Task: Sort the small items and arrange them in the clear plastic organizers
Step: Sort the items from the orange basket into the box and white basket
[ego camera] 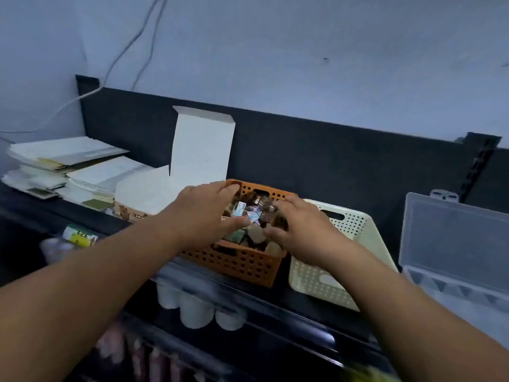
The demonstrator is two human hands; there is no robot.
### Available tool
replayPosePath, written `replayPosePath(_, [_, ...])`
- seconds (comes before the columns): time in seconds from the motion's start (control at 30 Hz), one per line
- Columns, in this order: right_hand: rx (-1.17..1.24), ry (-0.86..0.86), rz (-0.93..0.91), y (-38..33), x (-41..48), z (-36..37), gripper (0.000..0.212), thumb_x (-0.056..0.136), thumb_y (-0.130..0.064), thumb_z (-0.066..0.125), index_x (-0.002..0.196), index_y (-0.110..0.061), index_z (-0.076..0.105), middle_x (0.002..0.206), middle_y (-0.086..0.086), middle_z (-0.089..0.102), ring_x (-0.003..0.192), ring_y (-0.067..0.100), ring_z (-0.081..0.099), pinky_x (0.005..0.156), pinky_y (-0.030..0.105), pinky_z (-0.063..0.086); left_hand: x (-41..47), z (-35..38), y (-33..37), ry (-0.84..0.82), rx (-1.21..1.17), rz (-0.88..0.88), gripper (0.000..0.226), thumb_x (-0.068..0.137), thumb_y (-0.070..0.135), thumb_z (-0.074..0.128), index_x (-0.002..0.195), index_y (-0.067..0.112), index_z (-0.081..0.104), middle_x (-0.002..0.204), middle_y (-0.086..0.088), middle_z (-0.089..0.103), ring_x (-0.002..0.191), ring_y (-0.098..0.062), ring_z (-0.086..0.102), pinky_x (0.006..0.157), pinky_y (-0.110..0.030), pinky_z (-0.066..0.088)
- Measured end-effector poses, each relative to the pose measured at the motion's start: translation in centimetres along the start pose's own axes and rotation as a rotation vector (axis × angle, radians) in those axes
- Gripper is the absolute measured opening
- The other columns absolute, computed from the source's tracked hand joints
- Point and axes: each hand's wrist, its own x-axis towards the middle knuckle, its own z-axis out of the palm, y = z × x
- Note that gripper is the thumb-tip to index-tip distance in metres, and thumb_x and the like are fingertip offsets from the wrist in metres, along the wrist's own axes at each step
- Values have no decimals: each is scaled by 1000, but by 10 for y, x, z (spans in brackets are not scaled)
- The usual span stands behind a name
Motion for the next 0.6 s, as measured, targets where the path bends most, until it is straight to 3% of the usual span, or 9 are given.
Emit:
replayPosePath(0.07, [31,-32,-30,0,17,10,67,90,-57,50,147,-27,34,153,-2,33,138,21,34,111,44,33,12,10,-5,-83,-119,8,63,88,63,42,141,29,37,143,6,41,126,-16,44,99,-33,39])
replayPosePath(0.17, [90,-151,-32,-2,32,24,65,89,-54,56,145,-29,37,147,-2,40,132,21,42,106,39,40,25,18,-11,-213,-110,46,54,87,61,49,134,35,46,130,6,53,115,-13,49,89,-28,40])
replayPosePath(0.33, [16,-205,21,-13,49,30,56,89,-45,59,140,-28,43,135,1,49,121,21,49,97,35,45,48,24,-26,-298,-57,56,49,81,69,50,115,34,57,102,10,55,98,-12,53,85,-34,47])
replayPosePath(0.5, [28,-320,140,-27,56,25,35,83,-35,68,114,-24,57,109,0,59,99,20,56,82,32,49,62,29,-31,-461,-135,157,32,84,58,56,100,31,60,98,7,61,90,-11,56,61,-21,39])
replayPosePath(0.6, [88,-279,201,-31,60,20,24,83,-21,65,106,-26,60,99,-5,59,91,16,57,77,30,50,67,26,-40,-495,-316,163,21,83,46,59,98,32,63,96,11,61,87,-5,56,67,-23,45])
